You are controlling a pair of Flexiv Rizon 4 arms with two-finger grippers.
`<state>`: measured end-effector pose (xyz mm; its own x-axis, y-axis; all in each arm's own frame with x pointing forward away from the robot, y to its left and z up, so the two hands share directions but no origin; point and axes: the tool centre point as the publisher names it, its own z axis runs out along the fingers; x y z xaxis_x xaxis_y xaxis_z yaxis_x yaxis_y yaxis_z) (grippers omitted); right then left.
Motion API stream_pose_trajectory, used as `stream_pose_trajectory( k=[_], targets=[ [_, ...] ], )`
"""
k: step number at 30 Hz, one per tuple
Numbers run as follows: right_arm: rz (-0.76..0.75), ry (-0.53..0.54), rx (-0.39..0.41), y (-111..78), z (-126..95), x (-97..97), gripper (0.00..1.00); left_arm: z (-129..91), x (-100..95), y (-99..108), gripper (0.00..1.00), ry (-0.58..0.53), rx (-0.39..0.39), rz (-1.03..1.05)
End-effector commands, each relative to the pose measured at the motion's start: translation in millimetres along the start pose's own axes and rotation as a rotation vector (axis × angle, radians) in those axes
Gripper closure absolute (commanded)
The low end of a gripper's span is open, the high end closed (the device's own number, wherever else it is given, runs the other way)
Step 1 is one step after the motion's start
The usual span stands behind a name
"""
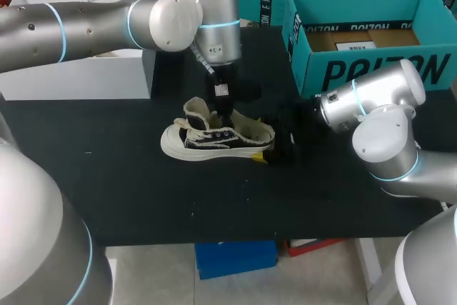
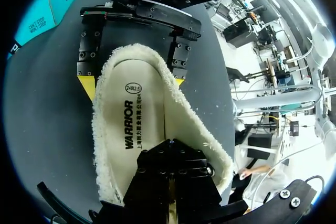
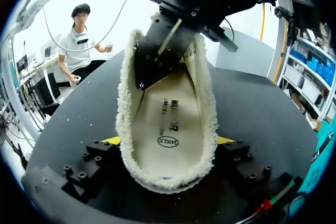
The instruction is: Take the shoe out of the shoebox, open the shoe tongue, remove and reinsert the insole, then place the shoe into the shoebox
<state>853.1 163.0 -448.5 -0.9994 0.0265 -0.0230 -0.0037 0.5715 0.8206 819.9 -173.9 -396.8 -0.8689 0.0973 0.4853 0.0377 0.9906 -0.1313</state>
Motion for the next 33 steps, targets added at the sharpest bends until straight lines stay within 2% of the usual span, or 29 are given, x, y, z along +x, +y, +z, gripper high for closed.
stream_pose_trajectory(
  k=[1, 11, 17, 25, 33],
  targets=[
    [0.001, 0.001, 0.002, -4.0, 6, -0.4, 1.0, 1, -0.8, 0, 1.0, 0.0, 0.0, 0.001],
    [0.001, 0.001, 0.002, -4.0, 6, -0.4, 1.0, 2, -0.4, 0, 1.0, -0.005, 0.01, 0.005],
    [0.001, 0.001, 0.002, -4.0, 6, -0.4, 1.0, 4, 1.7, 4, 1.0, -0.055, 0.004, 0.007],
    [0.001, 0.001, 0.002, -4.0, 6, -0.4, 1.0, 18, 4.4, 7, 1.0, -0.063, 0.016, 0.009],
    [0.001, 0.001, 0.002, -4.0, 6, -0.4, 1.0, 31, 3.9, 6, 1.0, -0.085, -0.012, 0.005]
  ],
)
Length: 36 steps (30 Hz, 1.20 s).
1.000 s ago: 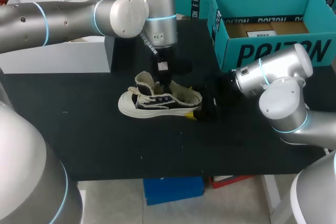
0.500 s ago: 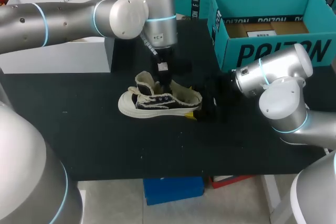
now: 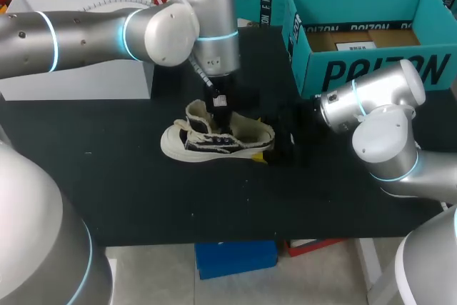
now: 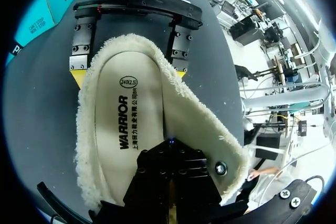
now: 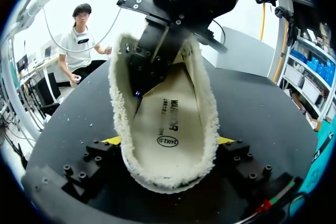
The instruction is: Take the shoe out of the shoebox, open the shoe tongue, remove and reinsert the insole, then place the shoe into the shoebox
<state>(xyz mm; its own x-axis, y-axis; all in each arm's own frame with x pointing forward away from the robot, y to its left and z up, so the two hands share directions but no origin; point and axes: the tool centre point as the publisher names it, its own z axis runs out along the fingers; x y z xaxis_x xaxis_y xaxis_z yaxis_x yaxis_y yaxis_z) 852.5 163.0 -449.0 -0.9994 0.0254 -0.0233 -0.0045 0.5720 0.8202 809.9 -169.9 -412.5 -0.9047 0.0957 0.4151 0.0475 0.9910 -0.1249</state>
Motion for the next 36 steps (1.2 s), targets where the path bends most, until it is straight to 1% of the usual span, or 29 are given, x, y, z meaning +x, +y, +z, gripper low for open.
stream_pose_trajectory(
  k=[1, 4, 11, 17, 21, 30, 33, 34, 35, 36],
  targets=[
    [0.002, 0.0, 0.001, -3.6, 5, -1.0, 1.0, 14, 3.0, 0, 1.0, -0.008, -0.002, -0.002],
    [0.002, 0.0, 0.001, -3.6, 5, -1.0, 1.0, 16, 3.0, 0, 1.0, -0.036, -0.007, -0.016],
    [0.002, 0.0, 0.001, -3.6, 5, -1.0, 1.0, 20, -0.6, 2, 1.0, -0.063, -0.019, -0.039],
    [0.002, 0.0, 0.001, -3.6, 5, -1.0, 1.0, 21, -6.5, 7, 1.0, -0.082, -0.009, -0.073],
    [0.002, 0.0, 0.001, -3.6, 5, -1.0, 1.0, 24, -12.0, 11, 1.0, -0.078, 0.0, -0.089],
    [0.002, 0.0, 0.001, -3.6, 5, -1.0, 1.0, 32, -16.6, 11, 1.0, -0.072, 0.001, -0.098],
    [0.002, 0.0, 0.001, -3.6, 5, -1.0, 1.0, 30, -19.6, 10, 0.58, -0.076, 0.001, -0.103],
    [0.002, 0.0, 0.001, -3.6, 5, -1.0, 1.0, 30, -20.8, 10, 0.56, -0.077, 0.0, -0.104],
    [0.002, 0.0, 0.001, -3.6, 5, -1.0, 1.0, 30, -21.8, 10, 0.6, -0.079, -0.002, -0.105],
    [0.002, 0.0, 0.001, -3.6, 5, -1.0, 1.0, 30, -22.6, 10, 0.68, -0.08, -0.002, -0.106]
  ],
)
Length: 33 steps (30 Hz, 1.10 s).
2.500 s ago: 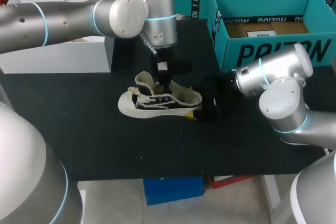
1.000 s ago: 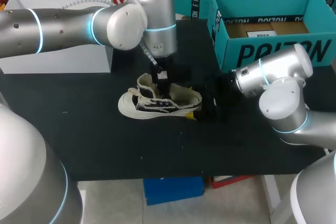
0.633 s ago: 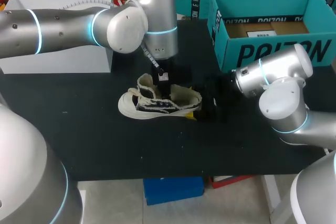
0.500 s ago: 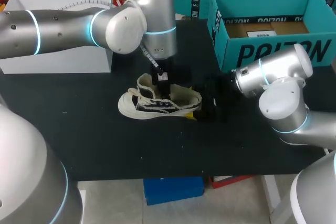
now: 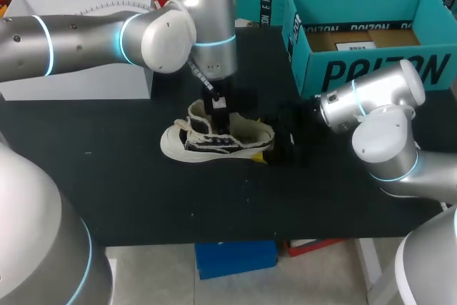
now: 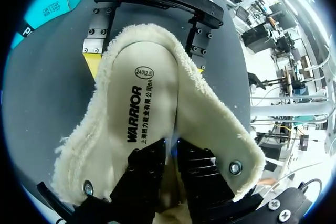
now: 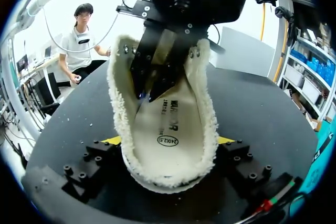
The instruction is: Take the shoe out of the shoebox, open the shoe tongue, remove and reinsert the insole, then place the shoe into the shoebox
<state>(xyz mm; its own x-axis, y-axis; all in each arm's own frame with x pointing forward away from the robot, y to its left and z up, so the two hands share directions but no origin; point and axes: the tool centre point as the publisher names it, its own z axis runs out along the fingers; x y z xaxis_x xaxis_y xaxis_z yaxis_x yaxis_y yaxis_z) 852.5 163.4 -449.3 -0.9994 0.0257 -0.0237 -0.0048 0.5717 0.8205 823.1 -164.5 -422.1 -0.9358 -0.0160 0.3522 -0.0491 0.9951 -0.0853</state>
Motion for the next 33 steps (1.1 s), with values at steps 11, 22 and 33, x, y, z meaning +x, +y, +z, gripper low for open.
stream_pose_trajectory(
  k=[11, 22, 33],
  targets=[
    [0.003, 0.0, 0.001, -3.7, 5, -0.9, 1.0, 40, -10.3, 2, 0.62, -0.105, -0.086, -0.058],
    [0.003, 0.0, 0.001, -3.7, 5, -0.9, 1.0, 54, -21.2, 13, 0.62, -0.312, -0.184, -0.132],
    [0.003, 0.0, 0.001, -3.7, 5, -0.9, 1.0, 67, -57.2, 37, 0.6, -0.434, -0.315, -0.112]
  ],
)
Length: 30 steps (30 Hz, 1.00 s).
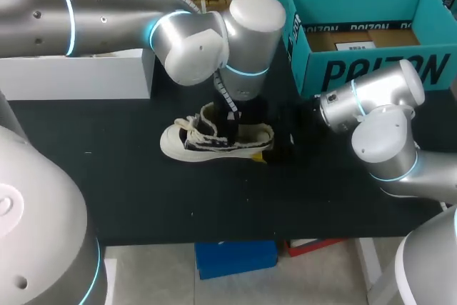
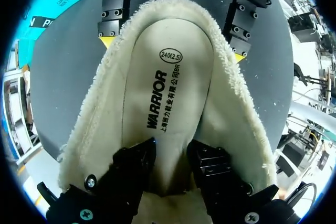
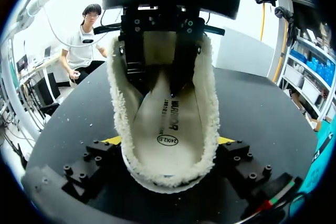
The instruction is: Take the shoe out of the shoebox, open the shoe tongue, remove and reinsert the insole, then place the shoe into the shoebox
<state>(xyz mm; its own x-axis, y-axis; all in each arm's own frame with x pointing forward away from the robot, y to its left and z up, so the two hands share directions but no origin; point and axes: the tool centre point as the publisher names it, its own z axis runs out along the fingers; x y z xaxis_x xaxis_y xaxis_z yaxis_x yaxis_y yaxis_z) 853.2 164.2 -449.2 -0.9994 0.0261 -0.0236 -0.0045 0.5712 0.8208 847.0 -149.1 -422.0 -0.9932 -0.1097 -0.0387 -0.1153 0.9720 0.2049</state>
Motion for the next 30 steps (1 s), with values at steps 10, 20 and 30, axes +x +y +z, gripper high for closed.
stream_pose_trajectory(
  k=[10, 20, 30],
  targets=[
    [0.002, 0.001, 0.002, -4.1, 4, -0.3, 1.0, 112, -7.2, 3, 0.6, -0.22, -0.098, 0.012],
    [0.002, 0.001, 0.002, -4.1, 4, -0.3, 1.0, 119, -35.1, 24, 0.58, -0.326, -0.044, -0.039],
    [0.002, 0.001, 0.002, -4.1, 4, -0.3, 1.0, 132, -55.9, 33, 0.58, -0.388, -0.048, -0.031]
  ],
)
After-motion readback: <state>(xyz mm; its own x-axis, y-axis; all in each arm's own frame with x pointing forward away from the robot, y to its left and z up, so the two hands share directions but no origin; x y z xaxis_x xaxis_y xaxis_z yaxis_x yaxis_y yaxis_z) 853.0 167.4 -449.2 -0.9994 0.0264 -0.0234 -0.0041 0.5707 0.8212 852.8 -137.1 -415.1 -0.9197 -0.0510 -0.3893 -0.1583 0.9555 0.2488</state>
